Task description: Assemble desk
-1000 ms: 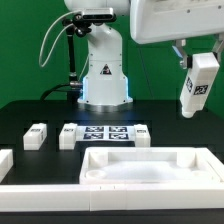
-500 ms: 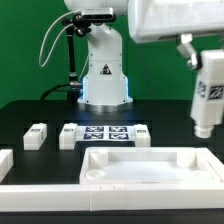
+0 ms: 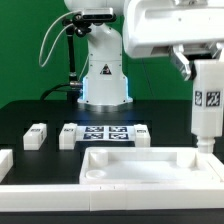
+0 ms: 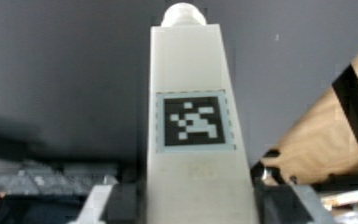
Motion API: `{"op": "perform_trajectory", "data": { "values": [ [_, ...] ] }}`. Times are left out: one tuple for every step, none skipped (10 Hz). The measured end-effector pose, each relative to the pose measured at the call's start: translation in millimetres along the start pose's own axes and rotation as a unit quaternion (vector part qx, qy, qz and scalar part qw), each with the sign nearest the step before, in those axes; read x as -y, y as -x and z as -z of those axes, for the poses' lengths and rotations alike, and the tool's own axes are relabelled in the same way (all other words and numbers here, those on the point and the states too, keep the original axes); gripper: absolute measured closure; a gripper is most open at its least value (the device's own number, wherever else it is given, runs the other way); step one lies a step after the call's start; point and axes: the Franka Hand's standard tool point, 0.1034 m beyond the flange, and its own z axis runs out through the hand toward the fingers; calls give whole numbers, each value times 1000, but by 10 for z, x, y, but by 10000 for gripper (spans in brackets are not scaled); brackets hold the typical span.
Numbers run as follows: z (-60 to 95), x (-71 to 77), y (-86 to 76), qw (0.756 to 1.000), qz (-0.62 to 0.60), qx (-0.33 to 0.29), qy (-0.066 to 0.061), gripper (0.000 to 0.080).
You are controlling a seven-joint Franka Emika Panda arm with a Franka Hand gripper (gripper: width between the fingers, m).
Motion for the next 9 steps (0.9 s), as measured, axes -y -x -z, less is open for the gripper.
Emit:
{"op": "perform_trajectory", "data": {
  "values": [
    [-29,34,50,1000,2,5,-1,512],
    [-73,46,112,1000,1,14,-3,512],
    [-99,55,142,1000,1,17,-3,512],
    [-131,67,178,1000,2,19,-4,512],
    [-178,52,225,1000,2,23,-4,512],
    [-194,15,226,1000,3,24,-2,512],
    [-204,-4,241,1000,3,25,-1,512],
    [-229,2,276,1000,3,28,-2,512],
    [-261,32,322,999,4,32,-4,512]
  ]
}}
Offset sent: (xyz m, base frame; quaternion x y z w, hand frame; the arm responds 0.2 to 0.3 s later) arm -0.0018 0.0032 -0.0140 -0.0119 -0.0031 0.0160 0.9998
